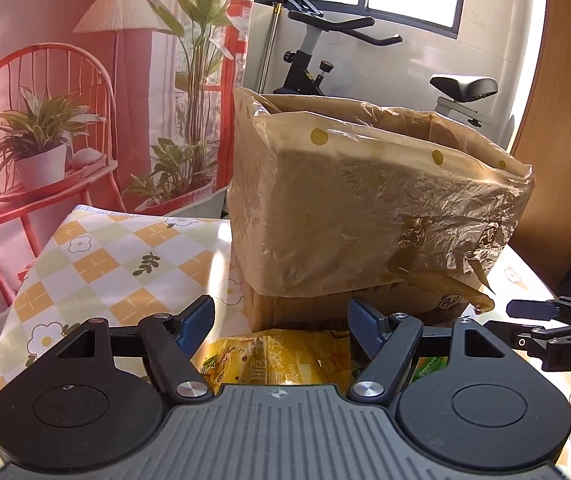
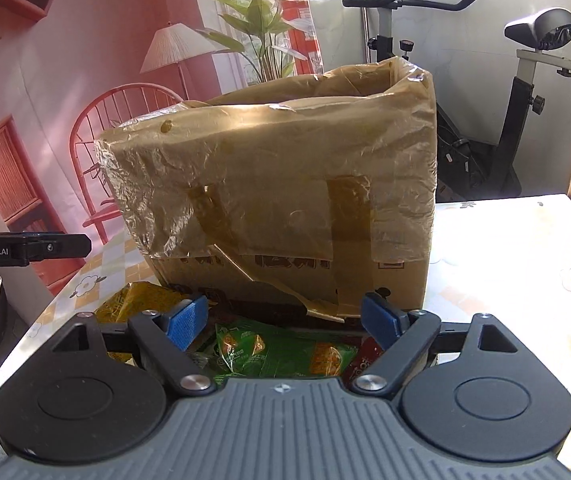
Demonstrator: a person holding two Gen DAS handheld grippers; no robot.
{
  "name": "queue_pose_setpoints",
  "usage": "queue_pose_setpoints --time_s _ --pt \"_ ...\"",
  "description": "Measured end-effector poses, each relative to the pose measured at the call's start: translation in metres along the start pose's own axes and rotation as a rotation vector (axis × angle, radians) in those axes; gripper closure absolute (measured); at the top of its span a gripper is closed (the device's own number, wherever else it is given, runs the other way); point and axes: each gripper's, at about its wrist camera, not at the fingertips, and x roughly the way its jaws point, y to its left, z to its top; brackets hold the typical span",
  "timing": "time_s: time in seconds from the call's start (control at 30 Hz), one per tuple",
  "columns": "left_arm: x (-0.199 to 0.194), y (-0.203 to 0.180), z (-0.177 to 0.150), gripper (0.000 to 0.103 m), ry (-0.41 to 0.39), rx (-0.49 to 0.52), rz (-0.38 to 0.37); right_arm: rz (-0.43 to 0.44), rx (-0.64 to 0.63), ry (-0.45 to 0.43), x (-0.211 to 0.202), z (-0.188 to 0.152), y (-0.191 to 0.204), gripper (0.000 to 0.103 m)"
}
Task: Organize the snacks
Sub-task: 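Move both grippers back down toward the remaining snack pile, then grasp the yellow corn snack bag with the left gripper while the right grasps the green chip bag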
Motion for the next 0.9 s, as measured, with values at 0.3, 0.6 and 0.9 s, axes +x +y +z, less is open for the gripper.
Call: queue_pose_setpoints --time_s 0.3,0.6,0.9 --pt "0.038 0.016 -0.008 0.027 0.08 -0.007 -0.015 -0.021 0.051 0.107 0.037 -0.02 -0.008 0.017" --pt "0.073 0.02 -0.027 0.018 0.184 -0.02 -0.037 -0.002 0.081 0.138 0.045 -0.035 -0.013 0.017" --pt "0.078 0.016 -0.038 0.008 0.169 0.006 -0.025 0.01 0.1 0.138 0.047 -0.038 -0.015 0.017"
